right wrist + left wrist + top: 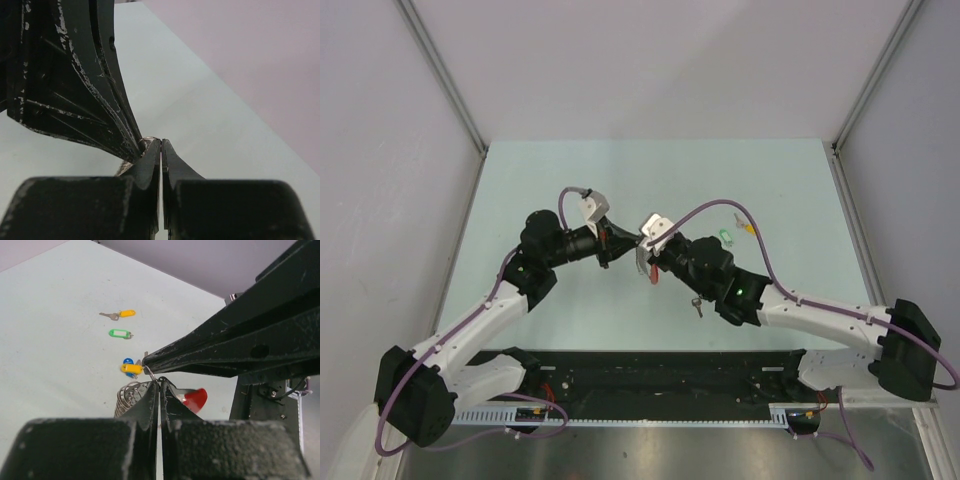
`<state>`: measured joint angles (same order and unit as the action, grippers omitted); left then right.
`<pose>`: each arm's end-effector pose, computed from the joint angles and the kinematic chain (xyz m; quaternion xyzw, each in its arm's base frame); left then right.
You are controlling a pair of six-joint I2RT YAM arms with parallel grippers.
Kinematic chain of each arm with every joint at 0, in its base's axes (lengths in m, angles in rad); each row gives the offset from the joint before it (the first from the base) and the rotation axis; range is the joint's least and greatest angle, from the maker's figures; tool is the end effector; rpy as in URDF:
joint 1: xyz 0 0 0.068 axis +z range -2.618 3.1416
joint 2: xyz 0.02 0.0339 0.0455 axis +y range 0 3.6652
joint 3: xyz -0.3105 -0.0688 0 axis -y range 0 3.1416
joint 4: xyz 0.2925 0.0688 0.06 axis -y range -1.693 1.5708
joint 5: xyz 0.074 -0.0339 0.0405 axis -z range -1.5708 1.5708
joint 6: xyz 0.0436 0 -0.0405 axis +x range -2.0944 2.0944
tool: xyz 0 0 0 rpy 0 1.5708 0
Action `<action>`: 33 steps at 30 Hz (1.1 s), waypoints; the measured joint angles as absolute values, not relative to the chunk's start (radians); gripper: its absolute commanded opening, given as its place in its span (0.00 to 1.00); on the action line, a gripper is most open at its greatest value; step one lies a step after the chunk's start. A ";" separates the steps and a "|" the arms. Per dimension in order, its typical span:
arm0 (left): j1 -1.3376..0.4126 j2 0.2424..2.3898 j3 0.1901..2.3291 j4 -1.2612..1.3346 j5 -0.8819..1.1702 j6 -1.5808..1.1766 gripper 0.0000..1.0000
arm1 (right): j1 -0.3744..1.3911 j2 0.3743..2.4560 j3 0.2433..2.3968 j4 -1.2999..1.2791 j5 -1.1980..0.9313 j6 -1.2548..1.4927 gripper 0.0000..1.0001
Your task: Put the keys on the keyring
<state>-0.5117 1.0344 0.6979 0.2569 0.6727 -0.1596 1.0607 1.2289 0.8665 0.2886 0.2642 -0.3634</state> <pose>0.2177 -0.1534 0.3319 0.3419 0.6436 -0.4399 0.5248 0.1693 0.2793 0.3499 -0.4067 0.6084 0.1398 0.6670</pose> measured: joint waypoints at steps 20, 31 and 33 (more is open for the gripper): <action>-0.522 1.021 0.697 0.245 0.567 -0.179 0.00 | 1.174 1.218 0.872 0.308 0.490 -0.401 0.29; -0.508 1.021 0.697 0.245 0.607 -0.134 0.00 | 1.002 1.063 0.872 0.146 0.258 -0.234 0.38; -0.508 1.021 0.697 0.245 0.620 -0.127 0.00 | 0.966 1.055 0.872 0.126 0.202 -0.209 0.38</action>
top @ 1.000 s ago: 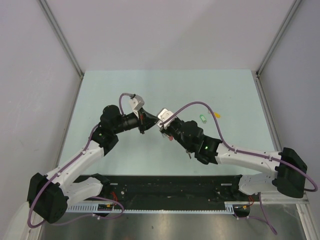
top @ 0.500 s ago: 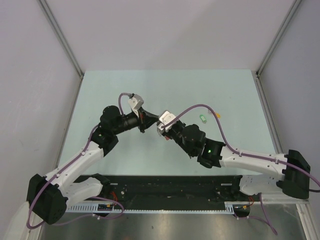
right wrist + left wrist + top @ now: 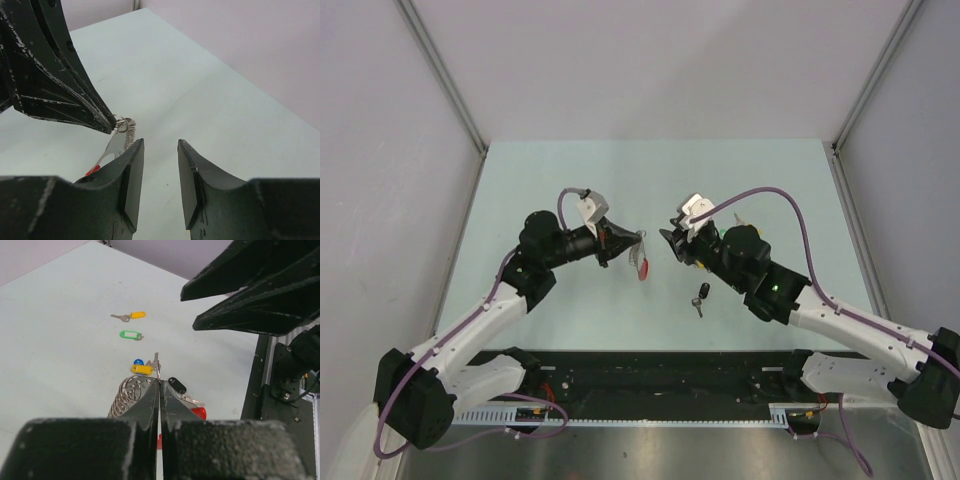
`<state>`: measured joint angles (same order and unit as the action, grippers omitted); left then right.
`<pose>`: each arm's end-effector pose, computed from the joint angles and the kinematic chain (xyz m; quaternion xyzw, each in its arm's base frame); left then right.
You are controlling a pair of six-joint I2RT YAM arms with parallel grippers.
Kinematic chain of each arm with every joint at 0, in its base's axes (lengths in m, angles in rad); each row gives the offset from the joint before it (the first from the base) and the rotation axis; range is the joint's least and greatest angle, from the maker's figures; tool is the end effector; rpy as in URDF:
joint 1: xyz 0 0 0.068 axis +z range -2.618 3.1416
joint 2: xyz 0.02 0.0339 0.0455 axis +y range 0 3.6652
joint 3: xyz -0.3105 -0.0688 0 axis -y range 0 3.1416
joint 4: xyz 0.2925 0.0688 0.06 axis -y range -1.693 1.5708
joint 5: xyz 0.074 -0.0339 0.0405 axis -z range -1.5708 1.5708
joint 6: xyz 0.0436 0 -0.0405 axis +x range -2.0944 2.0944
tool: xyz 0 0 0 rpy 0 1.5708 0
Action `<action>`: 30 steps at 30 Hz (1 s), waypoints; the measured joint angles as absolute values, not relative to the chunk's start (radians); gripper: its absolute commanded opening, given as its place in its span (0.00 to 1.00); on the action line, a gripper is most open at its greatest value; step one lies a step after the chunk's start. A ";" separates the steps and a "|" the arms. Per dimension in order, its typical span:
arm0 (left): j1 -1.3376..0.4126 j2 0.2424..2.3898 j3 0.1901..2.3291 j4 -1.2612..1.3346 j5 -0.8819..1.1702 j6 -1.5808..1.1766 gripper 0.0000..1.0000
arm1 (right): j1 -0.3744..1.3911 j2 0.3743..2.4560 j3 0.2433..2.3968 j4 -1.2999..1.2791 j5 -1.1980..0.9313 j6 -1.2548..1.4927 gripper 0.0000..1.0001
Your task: Put the keys on the keyring
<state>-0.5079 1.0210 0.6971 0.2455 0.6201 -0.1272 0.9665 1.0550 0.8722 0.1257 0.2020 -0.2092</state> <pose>0.2177 -0.1502 0.3335 0.3357 0.6474 -0.4147 0.5442 0.1674 0.2270 0.3828 -0.3435 0.6403 0.1844 0.6618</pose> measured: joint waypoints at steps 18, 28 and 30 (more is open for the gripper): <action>-0.506 1.021 0.711 0.201 0.714 -0.044 0.00 | 0.773 1.064 0.873 0.016 -0.144 -0.035 0.39; -0.481 1.021 0.724 0.150 0.680 0.001 0.00 | 0.720 1.081 0.875 -0.310 -0.078 0.080 0.40; -0.479 1.021 0.724 0.146 0.675 0.002 0.00 | 0.712 1.111 0.875 -0.370 -0.069 0.098 0.40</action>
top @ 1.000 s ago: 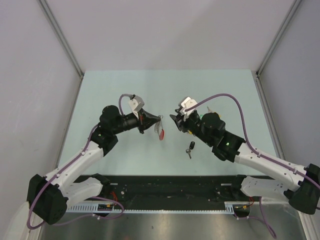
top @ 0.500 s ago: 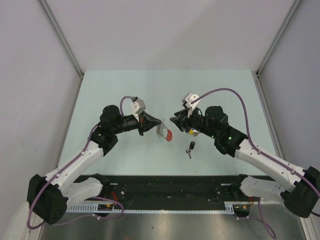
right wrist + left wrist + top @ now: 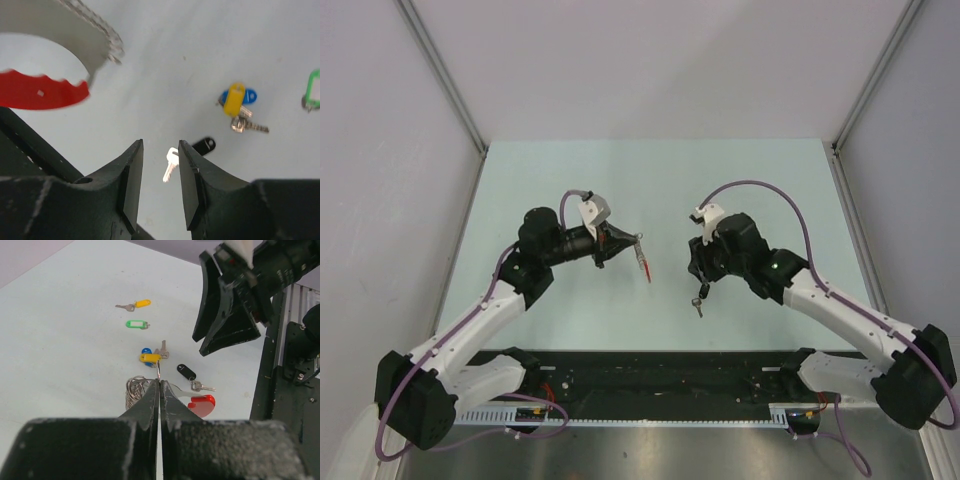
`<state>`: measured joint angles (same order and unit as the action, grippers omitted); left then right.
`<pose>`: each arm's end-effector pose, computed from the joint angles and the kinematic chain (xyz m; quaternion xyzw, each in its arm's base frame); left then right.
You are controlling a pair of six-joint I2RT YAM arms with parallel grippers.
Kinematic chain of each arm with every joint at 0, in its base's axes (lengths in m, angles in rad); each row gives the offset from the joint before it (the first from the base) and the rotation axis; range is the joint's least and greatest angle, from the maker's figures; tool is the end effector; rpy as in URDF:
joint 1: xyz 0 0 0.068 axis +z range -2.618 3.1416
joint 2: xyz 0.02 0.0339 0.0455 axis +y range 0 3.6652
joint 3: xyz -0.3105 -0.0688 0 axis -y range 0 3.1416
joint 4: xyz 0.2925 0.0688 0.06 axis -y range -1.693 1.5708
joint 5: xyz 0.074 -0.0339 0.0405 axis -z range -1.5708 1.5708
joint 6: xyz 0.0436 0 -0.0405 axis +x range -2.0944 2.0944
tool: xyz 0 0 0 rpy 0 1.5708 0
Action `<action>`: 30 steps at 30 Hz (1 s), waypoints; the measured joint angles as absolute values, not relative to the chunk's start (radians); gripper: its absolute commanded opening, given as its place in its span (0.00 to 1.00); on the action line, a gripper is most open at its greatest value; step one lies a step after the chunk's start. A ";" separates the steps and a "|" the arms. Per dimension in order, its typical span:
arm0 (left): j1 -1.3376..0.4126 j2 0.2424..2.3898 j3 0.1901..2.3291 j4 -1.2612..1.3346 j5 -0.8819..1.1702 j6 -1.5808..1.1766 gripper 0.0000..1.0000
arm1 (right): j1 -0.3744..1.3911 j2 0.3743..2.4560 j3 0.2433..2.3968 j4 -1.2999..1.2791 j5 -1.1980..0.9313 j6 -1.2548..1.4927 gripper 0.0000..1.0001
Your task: Put the keys on the keyring
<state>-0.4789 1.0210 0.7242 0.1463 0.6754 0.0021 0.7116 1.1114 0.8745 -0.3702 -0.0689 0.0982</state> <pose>0.2198 -0.1448 0.3339 0.3802 0.6434 -0.3894 0.5384 0.2080 0.1833 0.3145 -0.2826 0.8395 0.2105 0.4137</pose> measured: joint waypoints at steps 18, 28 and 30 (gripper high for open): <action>-0.474 0.999 0.737 0.098 0.617 0.031 0.00 | 0.697 1.445 0.874 -0.580 -0.070 0.191 0.40; -0.470 0.997 0.744 0.089 0.603 0.035 0.00 | 0.756 1.553 0.871 -0.583 -0.111 0.239 0.42; -0.468 0.994 0.744 0.086 0.603 0.035 0.00 | 0.765 1.575 0.871 -0.564 -0.123 0.243 0.42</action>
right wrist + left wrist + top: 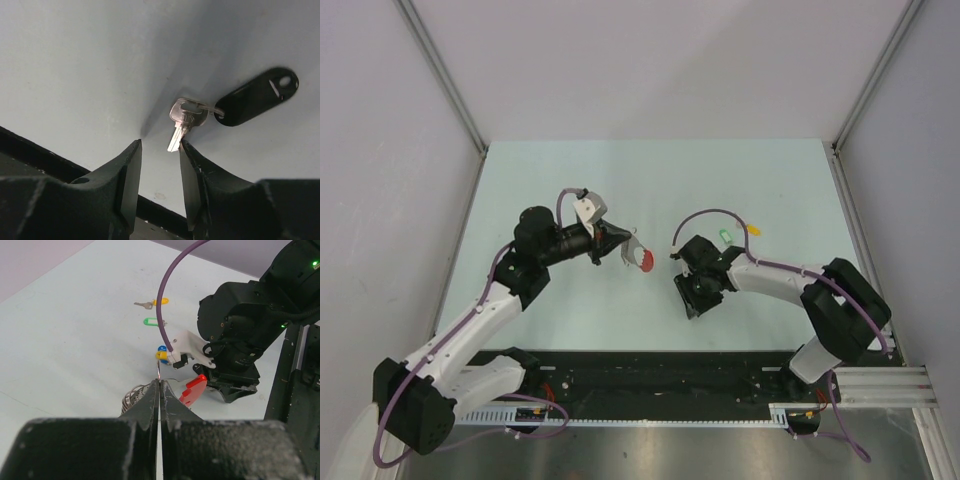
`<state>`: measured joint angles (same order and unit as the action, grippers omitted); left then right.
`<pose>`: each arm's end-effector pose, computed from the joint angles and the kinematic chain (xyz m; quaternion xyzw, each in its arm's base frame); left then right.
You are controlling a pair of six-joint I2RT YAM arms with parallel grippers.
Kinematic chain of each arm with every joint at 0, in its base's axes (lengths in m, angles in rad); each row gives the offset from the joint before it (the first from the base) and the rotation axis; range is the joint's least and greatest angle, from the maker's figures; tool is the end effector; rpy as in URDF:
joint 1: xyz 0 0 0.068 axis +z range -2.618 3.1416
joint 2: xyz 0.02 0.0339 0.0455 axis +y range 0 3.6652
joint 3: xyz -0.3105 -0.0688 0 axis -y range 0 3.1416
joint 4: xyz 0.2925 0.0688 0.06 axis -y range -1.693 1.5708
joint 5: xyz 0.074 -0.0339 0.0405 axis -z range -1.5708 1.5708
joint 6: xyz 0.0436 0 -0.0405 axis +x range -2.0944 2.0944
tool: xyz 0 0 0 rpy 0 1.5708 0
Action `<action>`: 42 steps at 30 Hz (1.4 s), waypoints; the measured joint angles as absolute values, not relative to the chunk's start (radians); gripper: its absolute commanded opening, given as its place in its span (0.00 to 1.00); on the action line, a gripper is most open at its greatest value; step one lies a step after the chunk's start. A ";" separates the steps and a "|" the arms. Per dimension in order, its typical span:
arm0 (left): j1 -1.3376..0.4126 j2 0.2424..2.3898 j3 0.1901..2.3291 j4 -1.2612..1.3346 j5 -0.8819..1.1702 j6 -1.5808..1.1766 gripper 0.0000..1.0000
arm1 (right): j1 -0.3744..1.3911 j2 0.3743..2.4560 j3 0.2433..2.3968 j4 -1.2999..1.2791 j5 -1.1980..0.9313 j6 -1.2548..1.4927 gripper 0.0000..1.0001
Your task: Put the keys on the keyring
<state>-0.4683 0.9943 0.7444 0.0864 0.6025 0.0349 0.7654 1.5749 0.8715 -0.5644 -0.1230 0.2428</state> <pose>0.2186 -0.1383 0.3417 0.3672 0.6574 -0.3538 0.5548 0.2257 0.2243 0.1686 -0.2639 0.9508 0.1260 0.1025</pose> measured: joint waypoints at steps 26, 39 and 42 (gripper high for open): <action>-0.459 0.983 0.744 0.086 0.601 0.035 0.00 | 0.552 1.612 1.006 -0.459 -0.194 0.134 0.53; -0.458 0.983 0.745 0.086 0.603 0.035 0.00 | 0.515 1.670 0.975 -0.432 -0.278 0.129 0.56; -0.458 0.983 0.744 0.086 0.604 0.035 0.00 | 0.516 1.670 0.957 -0.434 -0.295 0.130 0.55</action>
<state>-0.4583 0.9829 0.7444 0.0864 0.6041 0.0345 0.5163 1.6703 0.9565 -0.4335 -0.2951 0.1299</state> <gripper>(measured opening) 0.005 0.555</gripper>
